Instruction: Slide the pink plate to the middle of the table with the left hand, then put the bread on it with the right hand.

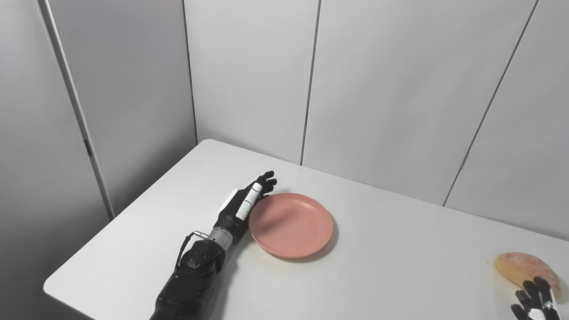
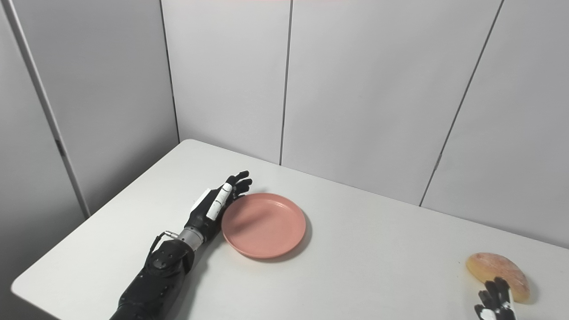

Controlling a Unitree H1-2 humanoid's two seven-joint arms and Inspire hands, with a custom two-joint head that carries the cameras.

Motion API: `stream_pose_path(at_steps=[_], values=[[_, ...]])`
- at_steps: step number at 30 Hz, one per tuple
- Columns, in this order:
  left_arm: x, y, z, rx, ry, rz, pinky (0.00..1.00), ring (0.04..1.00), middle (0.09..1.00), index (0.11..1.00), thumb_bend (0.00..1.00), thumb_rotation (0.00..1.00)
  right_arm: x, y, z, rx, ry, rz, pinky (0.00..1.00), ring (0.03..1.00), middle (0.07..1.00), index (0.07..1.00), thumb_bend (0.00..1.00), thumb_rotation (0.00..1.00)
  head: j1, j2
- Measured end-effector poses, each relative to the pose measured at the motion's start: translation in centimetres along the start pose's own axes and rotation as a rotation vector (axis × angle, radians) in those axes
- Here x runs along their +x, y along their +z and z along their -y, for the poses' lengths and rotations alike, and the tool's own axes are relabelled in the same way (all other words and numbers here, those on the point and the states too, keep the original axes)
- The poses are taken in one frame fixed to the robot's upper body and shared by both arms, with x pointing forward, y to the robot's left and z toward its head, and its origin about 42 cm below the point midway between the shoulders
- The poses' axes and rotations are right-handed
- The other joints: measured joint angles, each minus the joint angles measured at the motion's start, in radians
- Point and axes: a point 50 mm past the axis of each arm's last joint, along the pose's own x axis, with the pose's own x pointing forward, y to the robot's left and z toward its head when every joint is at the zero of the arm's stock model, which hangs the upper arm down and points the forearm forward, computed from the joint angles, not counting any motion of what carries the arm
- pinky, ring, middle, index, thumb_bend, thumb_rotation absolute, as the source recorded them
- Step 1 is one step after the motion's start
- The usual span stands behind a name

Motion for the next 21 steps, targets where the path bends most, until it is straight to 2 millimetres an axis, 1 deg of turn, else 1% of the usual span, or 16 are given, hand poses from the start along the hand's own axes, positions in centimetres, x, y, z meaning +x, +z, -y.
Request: stream_pose_path(at_steps=[4, 8, 9, 11, 12, 13, 15, 16, 18, 19, 20, 21], values=[[0.0, -0.1, 0.9, -0.014, -0.02, -0.011, 0.9, 0.94, 0.923, 0.901, 0.78, 0.95, 0.0, -0.1, -0.1, 0.002, 0.0, -0.002, 1.0, 1.0, 0.977, 1.0, 0.48, 0.81, -0.015, -0.005], [0.2, 0.0, 1.9, -0.027, -0.044, -0.019, 0.9, 0.935, 0.921, 0.9, 0.76, 0.94, 0.0, -0.2, -0.3, 0.005, -0.001, -0.006, 1.0, 1.0, 0.977, 1.0, 0.49, 0.8, -0.046, 0.0], [0.2, 0.0, 2.1, -0.028, -0.055, -0.018, 0.9, 0.934, 0.92, 0.899, 0.76, 0.94, 0.0, -0.3, -0.3, 0.008, -0.002, -0.008, 1.0, 1.0, 0.977, 1.0, 0.49, 0.8, -0.064, 0.003], [0.2, -0.1, 2.4, -0.028, -0.066, -0.018, 0.89, 0.929, 0.914, 0.893, 0.76, 0.94, 0.0, -0.4, -0.4, 0.013, -0.001, -0.01, 1.0, 0.999, 0.972, 1.0, 0.5, 0.79, -0.064, 0.003], [0.2, -0.1, 2.5, -0.029, -0.067, -0.018, 0.89, 0.927, 0.912, 0.89, 0.76, 0.94, 0.0, -0.5, -0.5, 0.014, -0.002, -0.015, 1.0, 0.999, 0.97, 1.0, 0.5, 0.79, -0.083, 0.006], [0.3, -0.1, 2.5, -0.029, -0.069, -0.018, 0.89, 0.927, 0.91, 0.887, 0.76, 0.95, 0.0, -0.8, -0.5, 0.016, -0.003, -0.023, 1.0, 0.998, 0.961, 0.992, 0.54, 0.78, -0.113, 0.012], [0.3, 0.0, 2.7, -0.03, -0.075, -0.016, 0.89, 0.925, 0.907, 0.885, 0.76, 0.95, 0.0, -1.3, -0.5, 0.017, -0.004, -0.042, 1.0, 0.994, 0.956, 0.986, 0.56, 0.77, -0.127, 0.017], [0.3, 0.0, 2.7, -0.03, -0.078, -0.014, 0.89, 0.924, 0.906, 0.884, 0.76, 0.95, 0.0, -1.5, -0.6, 0.019, -0.004, -0.047, 1.0, 0.99, 0.951, 0.979, 0.58, 0.77, -0.158, 0.029], [0.3, 0.0, 2.9, -0.034, -0.084, -0.011, 0.89, 0.924, 0.907, 0.886, 0.76, 0.95, 0.2, -2.0, -0.9, 0.028, -0.005, -0.061, 1.0, 0.977, 0.94, 0.962, 0.61, 0.75, -0.166, 0.034], [0.3, 0.1, 3.1, -0.036, -0.088, -0.01, 0.9, 0.925, 0.909, 0.887, 0.76, 0.95, 0.2, -2.2, -1.0, 0.034, -0.007, -0.069, 1.0, 0.973, 0.938, 0.957, 0.63, 0.74, -0.193, 0.046], [0.2, 0.1, 3.3, -0.039, -0.094, -0.009, 0.9, 0.926, 0.91, 0.888, 0.75, 0.95, 0.2, -2.6, -1.2, 0.041, -0.007, -0.077, 1.0, 0.972, 0.936, 0.954, 0.64, 0.74, -0.198, 0.049], [0.2, 0.1, 3.5, -0.041, -0.099, -0.009, 0.9, 0.926, 0.911, 0.888, 0.76, 0.95, 0.2, -2.8, -1.4, 0.045, -0.006, -0.079, 1.0, 0.976, 0.938, 0.954, 0.65, 0.74, -0.224, 0.063]])
